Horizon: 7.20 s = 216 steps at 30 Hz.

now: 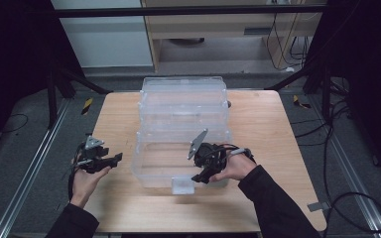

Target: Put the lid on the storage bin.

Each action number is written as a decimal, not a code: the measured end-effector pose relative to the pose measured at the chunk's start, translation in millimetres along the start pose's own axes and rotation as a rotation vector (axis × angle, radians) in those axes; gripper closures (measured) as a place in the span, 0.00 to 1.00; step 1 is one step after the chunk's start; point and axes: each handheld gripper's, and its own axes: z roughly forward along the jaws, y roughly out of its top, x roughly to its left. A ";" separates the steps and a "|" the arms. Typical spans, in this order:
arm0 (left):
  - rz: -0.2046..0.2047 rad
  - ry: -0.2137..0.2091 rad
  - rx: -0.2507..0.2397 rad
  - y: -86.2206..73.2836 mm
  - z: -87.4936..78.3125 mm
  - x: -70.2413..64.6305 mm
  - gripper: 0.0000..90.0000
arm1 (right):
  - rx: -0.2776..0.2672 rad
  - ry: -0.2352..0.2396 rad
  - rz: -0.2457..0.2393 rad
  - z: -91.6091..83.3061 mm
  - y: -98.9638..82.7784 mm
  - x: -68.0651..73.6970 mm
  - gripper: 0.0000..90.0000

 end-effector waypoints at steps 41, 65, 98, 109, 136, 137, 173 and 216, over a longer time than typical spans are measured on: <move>0.175 -0.131 -0.054 69.3 -26.3 -10.9 0.43 | 0.082 0.093 0.029 32.6 1.7 -5.8 0.74; 0.491 -0.318 -0.045 144.4 -37.0 -52.4 0.43 | 0.084 0.104 0.018 32.8 0.1 -7.1 0.75; 0.933 -0.334 0.060 219.1 0.3 -101.3 0.51 | 0.080 0.101 -0.009 32.6 -0.5 -6.5 0.75; 0.951 -0.332 0.088 226.2 14.9 -96.6 0.54 | 0.079 0.106 -0.008 32.7 -0.5 -6.6 0.75; 1.027 -0.349 0.171 219.8 44.4 -100.3 0.79 | 0.082 0.116 -0.013 33.4 0.2 -8.2 0.75; 1.022 -0.356 0.168 220.0 44.7 -100.3 0.81 | 0.082 0.116 -0.013 33.4 0.2 -8.1 0.75; 1.098 -0.394 0.270 225.5 21.1 -120.4 0.98 | 0.106 0.080 -0.028 33.0 3.1 -2.2 0.76; 1.156 -0.388 0.257 181.3 -24.7 -144.8 0.99 | 0.083 0.066 -0.023 32.7 0.2 0.3 0.75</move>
